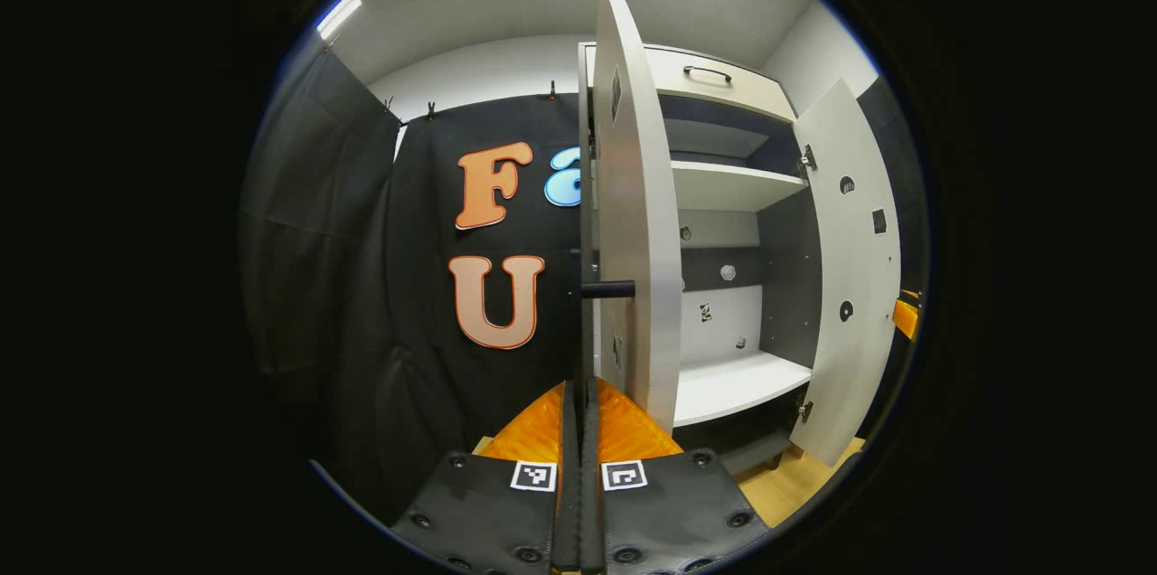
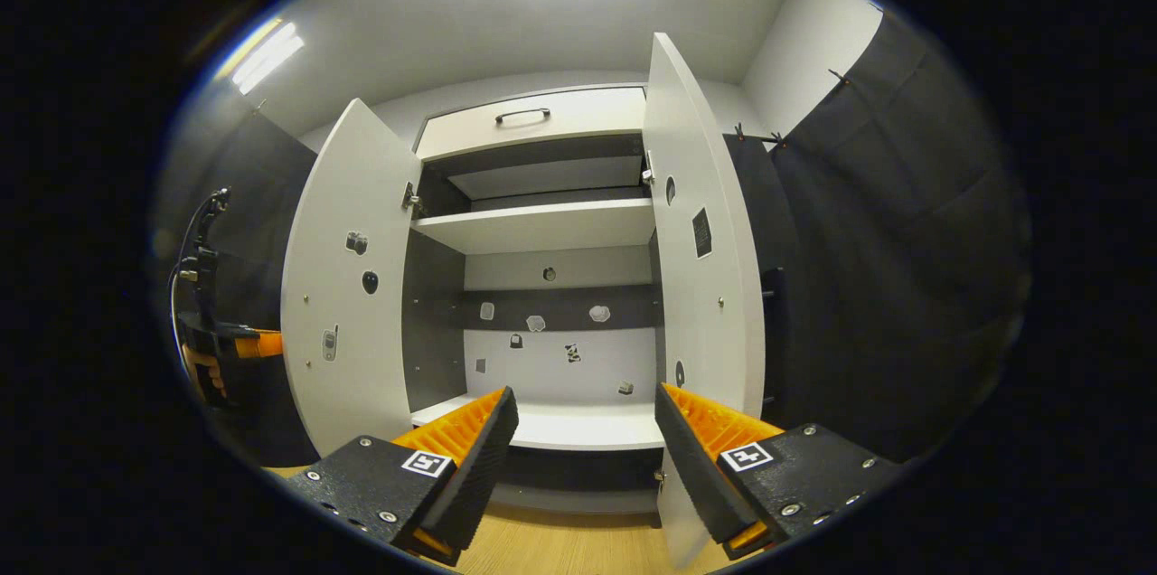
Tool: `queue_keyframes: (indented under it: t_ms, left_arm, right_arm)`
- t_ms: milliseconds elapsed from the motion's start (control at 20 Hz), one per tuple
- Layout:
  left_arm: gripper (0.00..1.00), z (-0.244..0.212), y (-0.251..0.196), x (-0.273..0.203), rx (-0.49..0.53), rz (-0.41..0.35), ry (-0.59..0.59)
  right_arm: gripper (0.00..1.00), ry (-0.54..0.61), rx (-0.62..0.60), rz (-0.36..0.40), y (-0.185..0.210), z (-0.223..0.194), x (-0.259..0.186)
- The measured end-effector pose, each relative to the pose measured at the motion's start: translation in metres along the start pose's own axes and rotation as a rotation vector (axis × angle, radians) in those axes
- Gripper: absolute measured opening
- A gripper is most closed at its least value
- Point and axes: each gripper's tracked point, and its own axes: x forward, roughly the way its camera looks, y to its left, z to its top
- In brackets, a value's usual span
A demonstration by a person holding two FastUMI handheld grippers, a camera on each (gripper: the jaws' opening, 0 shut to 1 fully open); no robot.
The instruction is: Open the right door of the double-door shoe cabinet with the right hand, and open the left door with the left hand.
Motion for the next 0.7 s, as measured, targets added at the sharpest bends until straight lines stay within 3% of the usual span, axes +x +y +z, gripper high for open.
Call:
queue_keyframes:
  t_ms: [100, 250, 600, 650, 700]
  left_arm:
    - [0.02, 0.0, 0.008, -0.001, 0.001, 0.021, -0.003]
    - [0.02, -0.005, 0.0, -0.007, -0.031, -0.015, 0.012]
    - [0.03, 0.004, 0.01, -0.018, 0.011, 0.023, -0.021]
    - [0.04, 0.007, 0.005, -0.02, 0.005, 0.014, -0.028]
    - [0.17, 0.008, 0.002, -0.021, -0.001, 0.006, -0.034]
  right_arm:
    - [0.93, 0.006, 0.001, -0.001, 0.002, -0.002, 0.003]
    - [0.93, 0.017, 0.003, 0.01, 0.006, -0.007, 0.005]
    - [0.93, 0.031, -0.002, 0.002, 0.007, -0.01, 0.008]
    - [0.93, 0.033, -0.004, 0.001, 0.005, -0.009, 0.009]
    - [0.93, 0.033, -0.008, -0.002, 0.005, -0.009, 0.008]
